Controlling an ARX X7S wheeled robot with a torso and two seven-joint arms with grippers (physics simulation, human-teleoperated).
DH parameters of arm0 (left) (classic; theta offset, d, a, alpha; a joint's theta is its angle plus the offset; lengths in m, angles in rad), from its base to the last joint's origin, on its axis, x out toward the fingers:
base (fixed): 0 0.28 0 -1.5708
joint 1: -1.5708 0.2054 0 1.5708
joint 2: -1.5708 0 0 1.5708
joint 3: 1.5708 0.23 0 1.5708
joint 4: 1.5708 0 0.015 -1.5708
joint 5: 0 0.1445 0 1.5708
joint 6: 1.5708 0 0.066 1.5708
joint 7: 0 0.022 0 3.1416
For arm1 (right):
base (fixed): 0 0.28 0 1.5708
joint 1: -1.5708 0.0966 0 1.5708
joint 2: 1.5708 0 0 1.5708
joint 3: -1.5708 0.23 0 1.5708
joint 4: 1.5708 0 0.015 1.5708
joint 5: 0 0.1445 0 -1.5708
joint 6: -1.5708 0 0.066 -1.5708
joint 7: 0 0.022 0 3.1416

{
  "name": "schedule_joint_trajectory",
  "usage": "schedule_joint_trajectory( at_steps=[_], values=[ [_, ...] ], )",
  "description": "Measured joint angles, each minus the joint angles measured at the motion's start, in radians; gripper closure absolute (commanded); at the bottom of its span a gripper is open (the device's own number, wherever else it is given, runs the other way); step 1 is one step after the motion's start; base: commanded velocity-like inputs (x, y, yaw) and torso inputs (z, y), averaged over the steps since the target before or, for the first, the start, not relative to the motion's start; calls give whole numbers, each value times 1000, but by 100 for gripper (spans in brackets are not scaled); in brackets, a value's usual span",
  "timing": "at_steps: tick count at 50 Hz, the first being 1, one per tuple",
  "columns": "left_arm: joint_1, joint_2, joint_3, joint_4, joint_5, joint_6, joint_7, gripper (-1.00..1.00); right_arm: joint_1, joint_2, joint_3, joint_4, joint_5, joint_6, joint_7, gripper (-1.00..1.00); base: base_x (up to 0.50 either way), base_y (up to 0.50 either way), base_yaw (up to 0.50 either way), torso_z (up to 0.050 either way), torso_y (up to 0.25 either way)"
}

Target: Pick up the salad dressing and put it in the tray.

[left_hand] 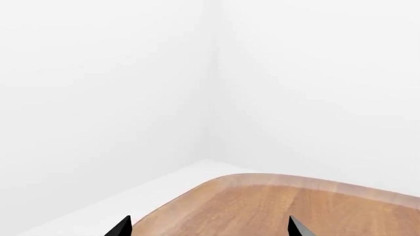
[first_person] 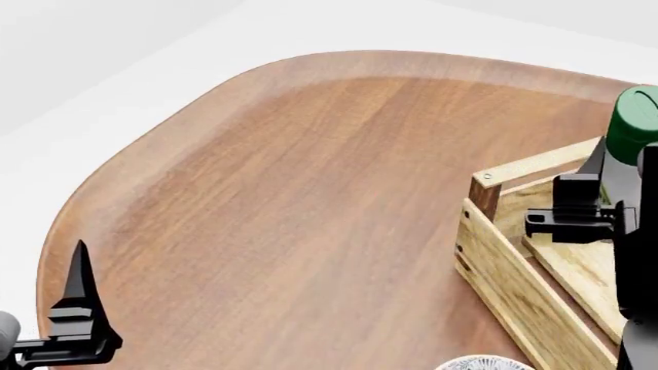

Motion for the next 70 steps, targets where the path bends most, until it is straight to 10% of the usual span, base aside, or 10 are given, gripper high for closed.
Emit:
schedule_joint_trajectory(
  at_steps=[70],
  values=[
    [-4, -19, 16, -1, -1, 15, -21, -100, 214, -74, 28, 1408, -187, -856, 12, 100, 0, 0, 0, 0, 1]
  ],
)
